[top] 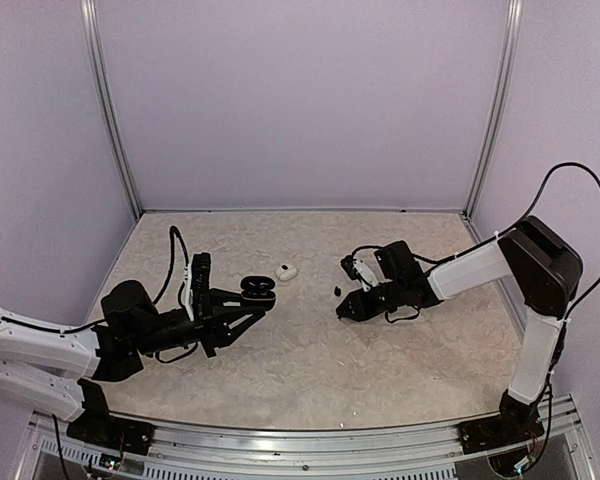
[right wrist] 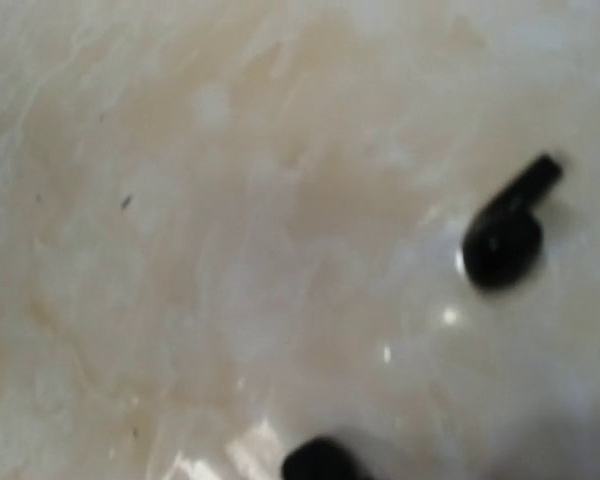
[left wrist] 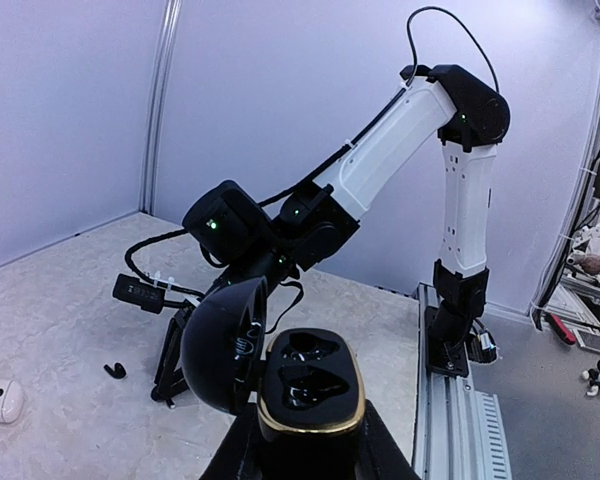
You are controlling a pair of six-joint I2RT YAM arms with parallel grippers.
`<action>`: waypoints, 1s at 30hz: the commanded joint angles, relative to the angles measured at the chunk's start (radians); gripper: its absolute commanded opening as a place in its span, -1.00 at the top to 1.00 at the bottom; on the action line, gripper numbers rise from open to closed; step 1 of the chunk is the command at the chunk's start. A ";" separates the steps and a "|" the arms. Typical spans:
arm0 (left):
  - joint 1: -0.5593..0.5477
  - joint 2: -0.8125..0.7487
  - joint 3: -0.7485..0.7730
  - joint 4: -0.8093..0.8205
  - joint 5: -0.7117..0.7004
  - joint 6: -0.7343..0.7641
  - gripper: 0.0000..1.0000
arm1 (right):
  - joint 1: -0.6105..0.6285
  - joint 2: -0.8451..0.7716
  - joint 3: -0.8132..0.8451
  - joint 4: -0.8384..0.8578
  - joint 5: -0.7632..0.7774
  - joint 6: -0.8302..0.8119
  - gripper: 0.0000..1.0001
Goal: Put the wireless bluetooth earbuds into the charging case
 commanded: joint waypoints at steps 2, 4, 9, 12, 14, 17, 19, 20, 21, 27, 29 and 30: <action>0.011 -0.026 -0.018 0.036 -0.004 -0.006 1.00 | -0.010 0.039 0.044 -0.018 -0.004 -0.027 0.44; 0.015 -0.030 -0.020 0.036 -0.002 -0.005 1.00 | -0.011 0.048 0.054 -0.023 -0.012 -0.033 0.44; 0.019 -0.031 -0.020 0.033 -0.001 -0.004 1.00 | -0.010 0.071 0.103 -0.078 -0.020 -0.069 0.44; 0.020 -0.029 -0.020 0.031 0.001 -0.003 1.00 | -0.008 0.072 0.125 -0.122 -0.009 -0.095 0.46; 0.019 -0.031 -0.020 0.030 0.002 -0.003 1.00 | -0.007 0.071 0.130 -0.146 -0.002 -0.110 0.47; 0.019 -0.032 -0.019 0.030 0.002 0.000 1.00 | -0.004 0.066 0.123 -0.157 -0.004 -0.122 0.47; 0.019 -0.031 -0.017 0.028 0.002 0.000 1.00 | 0.003 0.069 0.117 -0.186 -0.001 -0.134 0.46; 0.019 -0.030 -0.016 0.028 0.004 0.001 1.00 | 0.009 0.070 0.115 -0.188 0.004 -0.141 0.46; 0.019 -0.029 -0.016 0.028 0.005 0.001 1.00 | 0.015 0.074 0.112 -0.192 0.008 -0.149 0.46; 0.019 -0.030 -0.009 0.021 0.010 0.001 1.00 | 0.058 0.082 0.117 -0.233 0.050 -0.185 0.55; 0.019 -0.034 -0.008 0.016 0.009 0.001 1.00 | 0.066 0.068 0.106 -0.245 0.049 -0.193 0.59; 0.019 -0.037 -0.008 0.015 0.010 0.000 1.00 | 0.071 0.059 0.100 -0.253 0.052 -0.199 0.61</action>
